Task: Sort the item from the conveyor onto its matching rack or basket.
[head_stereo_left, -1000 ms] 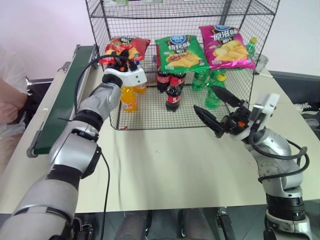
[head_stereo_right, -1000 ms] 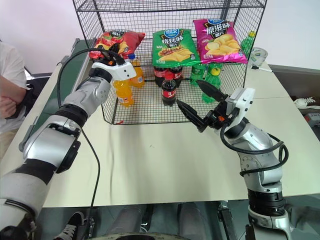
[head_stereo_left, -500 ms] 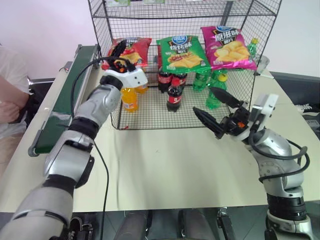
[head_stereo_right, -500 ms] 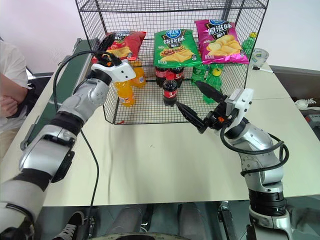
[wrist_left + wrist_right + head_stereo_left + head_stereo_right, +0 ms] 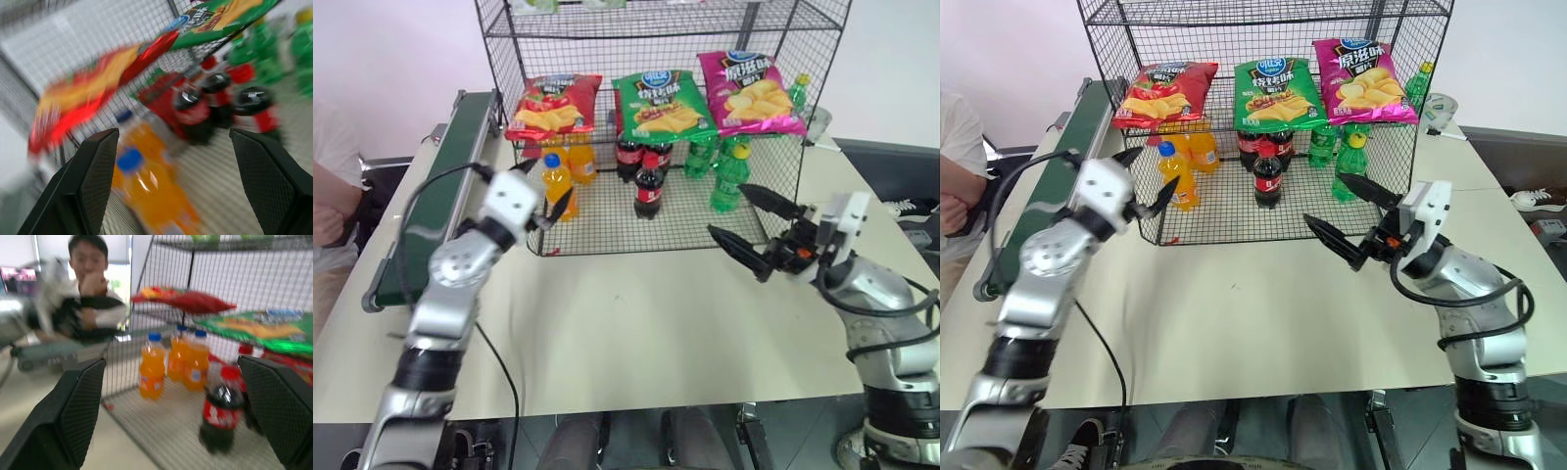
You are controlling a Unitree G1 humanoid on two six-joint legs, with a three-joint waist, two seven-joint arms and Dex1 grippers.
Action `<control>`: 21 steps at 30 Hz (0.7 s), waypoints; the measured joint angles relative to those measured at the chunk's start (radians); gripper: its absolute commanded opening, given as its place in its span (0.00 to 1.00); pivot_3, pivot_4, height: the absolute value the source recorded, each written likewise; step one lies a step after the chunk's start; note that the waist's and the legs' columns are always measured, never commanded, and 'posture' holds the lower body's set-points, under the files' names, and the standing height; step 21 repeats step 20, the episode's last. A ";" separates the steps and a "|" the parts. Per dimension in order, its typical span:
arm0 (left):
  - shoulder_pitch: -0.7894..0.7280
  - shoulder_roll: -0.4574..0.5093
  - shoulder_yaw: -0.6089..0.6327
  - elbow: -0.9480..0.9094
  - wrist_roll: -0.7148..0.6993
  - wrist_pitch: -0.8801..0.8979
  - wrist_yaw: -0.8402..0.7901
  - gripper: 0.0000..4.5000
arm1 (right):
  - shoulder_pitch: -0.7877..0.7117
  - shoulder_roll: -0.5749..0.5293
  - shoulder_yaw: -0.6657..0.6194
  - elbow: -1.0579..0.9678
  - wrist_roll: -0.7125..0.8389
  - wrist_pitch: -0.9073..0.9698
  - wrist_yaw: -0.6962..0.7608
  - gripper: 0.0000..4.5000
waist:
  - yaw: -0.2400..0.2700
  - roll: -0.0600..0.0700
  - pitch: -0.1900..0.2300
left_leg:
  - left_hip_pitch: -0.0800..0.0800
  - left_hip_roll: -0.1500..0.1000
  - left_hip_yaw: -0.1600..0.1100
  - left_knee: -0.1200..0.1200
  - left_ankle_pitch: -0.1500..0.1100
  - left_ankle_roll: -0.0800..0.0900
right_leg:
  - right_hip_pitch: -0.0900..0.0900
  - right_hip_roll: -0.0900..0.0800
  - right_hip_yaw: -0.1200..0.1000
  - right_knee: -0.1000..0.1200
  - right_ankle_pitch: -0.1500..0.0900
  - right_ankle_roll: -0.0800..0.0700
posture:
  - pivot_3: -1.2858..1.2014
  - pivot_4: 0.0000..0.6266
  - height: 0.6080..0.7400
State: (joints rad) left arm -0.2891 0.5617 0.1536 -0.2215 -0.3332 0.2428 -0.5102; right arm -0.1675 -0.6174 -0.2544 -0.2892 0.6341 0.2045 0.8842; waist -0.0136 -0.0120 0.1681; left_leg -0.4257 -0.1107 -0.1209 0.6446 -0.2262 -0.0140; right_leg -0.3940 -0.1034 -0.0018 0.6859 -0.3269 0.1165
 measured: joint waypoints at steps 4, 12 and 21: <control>0.161 0.100 0.198 -0.059 -0.239 0.187 -0.121 0.84 | 0.082 -0.093 -0.067 0.039 0.000 -0.004 0.094 1.00 | 0.003 0.000 0.000 | 0.001 0.000 0.000 0.001 -0.003 0.005 | 0.002 0.000 0.000 -0.002 0.000 0.000 | 0.52 0.24 0.99; 0.325 0.260 0.431 0.138 -0.307 0.239 -0.293 0.84 | 0.151 -0.222 -0.203 0.246 -0.040 -0.091 0.247 1.00 | 0.018 0.000 0.000 | 0.006 0.001 0.002 0.001 -0.006 0.010 | 0.007 -0.001 0.000 -0.003 0.000 -0.001 | 0.52 0.24 0.99; 0.357 0.302 0.470 0.340 -0.228 0.083 -0.385 0.84 | 0.145 -0.240 -0.213 0.345 -0.075 -0.148 0.294 1.00 | 0.022 0.002 0.000 | 0.006 0.002 0.004 0.000 -0.007 0.010 | 0.007 -0.002 0.001 -0.004 0.000 -0.001 | 0.52 0.24 0.99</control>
